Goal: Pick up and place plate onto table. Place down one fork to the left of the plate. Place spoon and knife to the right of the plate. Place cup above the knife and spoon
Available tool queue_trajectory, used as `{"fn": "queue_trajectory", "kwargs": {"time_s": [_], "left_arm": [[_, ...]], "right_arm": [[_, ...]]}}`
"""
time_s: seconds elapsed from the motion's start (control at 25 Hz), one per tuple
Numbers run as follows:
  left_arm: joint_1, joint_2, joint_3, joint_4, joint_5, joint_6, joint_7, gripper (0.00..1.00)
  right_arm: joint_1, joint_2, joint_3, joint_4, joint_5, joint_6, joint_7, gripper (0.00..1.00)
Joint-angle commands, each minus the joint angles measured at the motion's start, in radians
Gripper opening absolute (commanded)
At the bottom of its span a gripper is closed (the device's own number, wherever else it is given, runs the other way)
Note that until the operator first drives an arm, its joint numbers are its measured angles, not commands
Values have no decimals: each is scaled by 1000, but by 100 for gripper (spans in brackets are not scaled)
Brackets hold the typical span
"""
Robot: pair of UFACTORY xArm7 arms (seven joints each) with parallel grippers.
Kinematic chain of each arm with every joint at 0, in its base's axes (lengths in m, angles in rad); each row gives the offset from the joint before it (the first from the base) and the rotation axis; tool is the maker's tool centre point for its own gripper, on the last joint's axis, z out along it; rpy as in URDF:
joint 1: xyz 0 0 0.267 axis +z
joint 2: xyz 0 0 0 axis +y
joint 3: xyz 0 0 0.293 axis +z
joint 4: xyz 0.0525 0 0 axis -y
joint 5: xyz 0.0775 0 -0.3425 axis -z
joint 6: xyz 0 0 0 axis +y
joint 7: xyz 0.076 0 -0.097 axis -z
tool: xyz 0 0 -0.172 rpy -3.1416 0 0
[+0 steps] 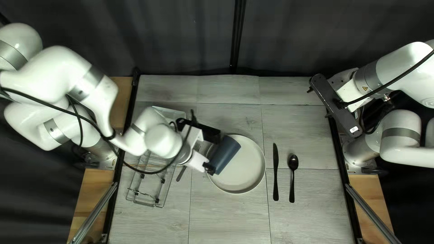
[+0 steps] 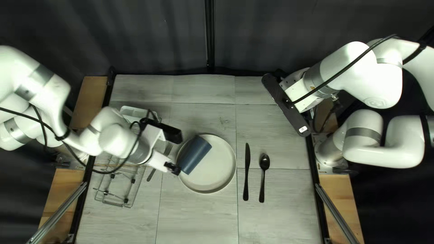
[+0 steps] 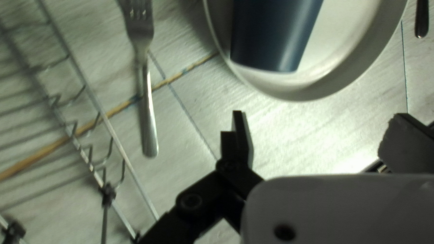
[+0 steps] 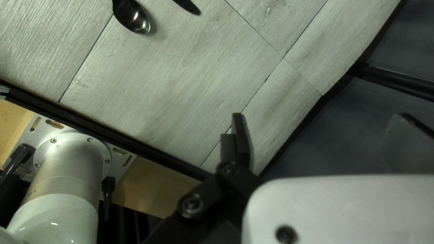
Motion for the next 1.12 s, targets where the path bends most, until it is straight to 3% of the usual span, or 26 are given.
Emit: {"fn": "queue_trajectory", "kwargs": {"time_s": [0.04, 0.48, 1.12], "left_arm": [[38, 77, -80, -41, 54, 59, -99, 100], [74, 230, -213, -120, 94, 163, -253, 100], [107, 395, -278, -214, 145, 176, -306, 100]], "right_arm": [[0, 0, 0, 0, 0, 0, 0, 100], [0, 0, 0, 0, 0, 0, 0, 100], [0, 0, 0, 0, 0, 0, 0, 100]]}}
